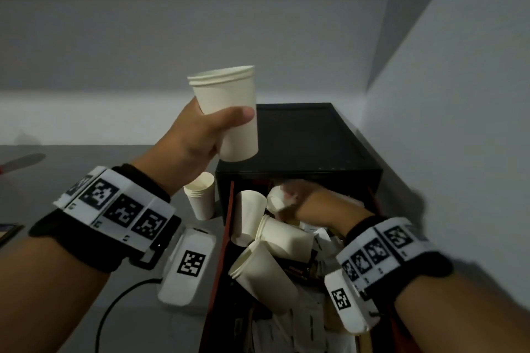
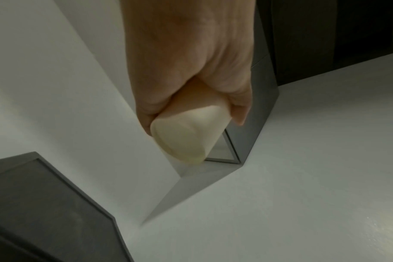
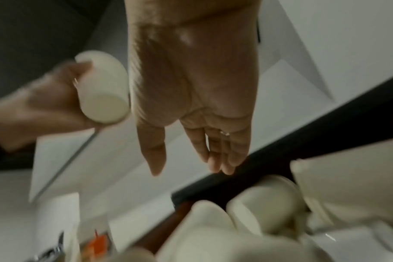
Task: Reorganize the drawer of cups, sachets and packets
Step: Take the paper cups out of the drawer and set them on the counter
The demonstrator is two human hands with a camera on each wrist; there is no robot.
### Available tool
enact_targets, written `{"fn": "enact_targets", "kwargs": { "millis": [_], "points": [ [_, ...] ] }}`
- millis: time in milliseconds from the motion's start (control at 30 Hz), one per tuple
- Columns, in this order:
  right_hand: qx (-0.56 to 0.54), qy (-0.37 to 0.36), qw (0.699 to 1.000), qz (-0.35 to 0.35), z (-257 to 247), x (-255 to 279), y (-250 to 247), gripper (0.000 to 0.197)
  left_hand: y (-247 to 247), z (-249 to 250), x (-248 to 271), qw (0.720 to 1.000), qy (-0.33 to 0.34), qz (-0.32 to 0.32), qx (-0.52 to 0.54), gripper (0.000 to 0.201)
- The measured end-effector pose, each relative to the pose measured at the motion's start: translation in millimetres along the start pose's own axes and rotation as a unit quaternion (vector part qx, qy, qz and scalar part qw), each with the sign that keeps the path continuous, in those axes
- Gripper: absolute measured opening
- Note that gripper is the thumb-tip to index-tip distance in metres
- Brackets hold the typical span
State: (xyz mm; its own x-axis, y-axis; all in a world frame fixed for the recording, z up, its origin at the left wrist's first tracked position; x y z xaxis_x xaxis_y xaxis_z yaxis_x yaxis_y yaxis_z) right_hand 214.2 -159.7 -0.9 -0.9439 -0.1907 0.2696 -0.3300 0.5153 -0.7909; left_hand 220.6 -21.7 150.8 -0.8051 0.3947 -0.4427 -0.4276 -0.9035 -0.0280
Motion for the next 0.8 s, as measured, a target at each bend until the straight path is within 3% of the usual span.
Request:
{"fn": "enact_targets", "kwargs": {
  "millis": [33,133,233,333,433,533,633,700,800],
  "points": [
    [0.052,0.020,0.998,-0.025,11,-7,13,0.044,0,3,-1,1.000,0.004,-0.005,-0.002,0.052],
    [0.127,0.062,0.986,-0.087,34,-17,41,0.071,4,12,-2,1.000,0.012,-0.017,-0.006,0.055],
    [0.130,0.048,0.984,-0.109,34,-22,58,0.069,15,18,0,0.999,0.021,-0.040,-0.017,0.050],
    [0.133,0.042,0.984,-0.106,34,-25,66,0.063,24,19,3,0.998,0.030,-0.054,-0.024,0.047],
    [0.148,0.042,0.984,-0.088,35,-25,60,0.065,28,17,6,0.998,0.031,-0.054,-0.025,0.057],
    [0.151,0.056,0.986,-0.030,34,-22,30,0.077,23,16,8,0.999,0.027,-0.034,-0.020,0.031],
    [0.099,0.044,0.993,0.045,16,-9,-12,0.075,15,20,6,0.999,0.041,-0.005,-0.011,0.041],
    [-0.018,0.029,0.996,0.087,4,8,-35,0.073,11,24,3,0.998,0.055,0.012,-0.002,0.041],
    [-0.180,-0.067,0.972,0.133,-21,31,-57,0.078,19,29,-3,0.998,0.063,0.017,0.010,0.033]
  ]
}}
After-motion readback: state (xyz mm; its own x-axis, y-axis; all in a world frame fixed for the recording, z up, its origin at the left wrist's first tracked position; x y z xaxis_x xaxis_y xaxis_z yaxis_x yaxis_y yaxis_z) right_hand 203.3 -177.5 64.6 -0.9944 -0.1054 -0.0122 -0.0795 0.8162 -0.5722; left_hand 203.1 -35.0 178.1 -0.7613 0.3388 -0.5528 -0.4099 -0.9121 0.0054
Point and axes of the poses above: each hand's wrist, its own x-axis away from the middle knuckle, its own y-axis out of the palm, z = x × y, the point moved 10 cm from there along -x, towards the middle knuckle, and after that the axes turned 4 degrees about -z, right-handed, at the moved point
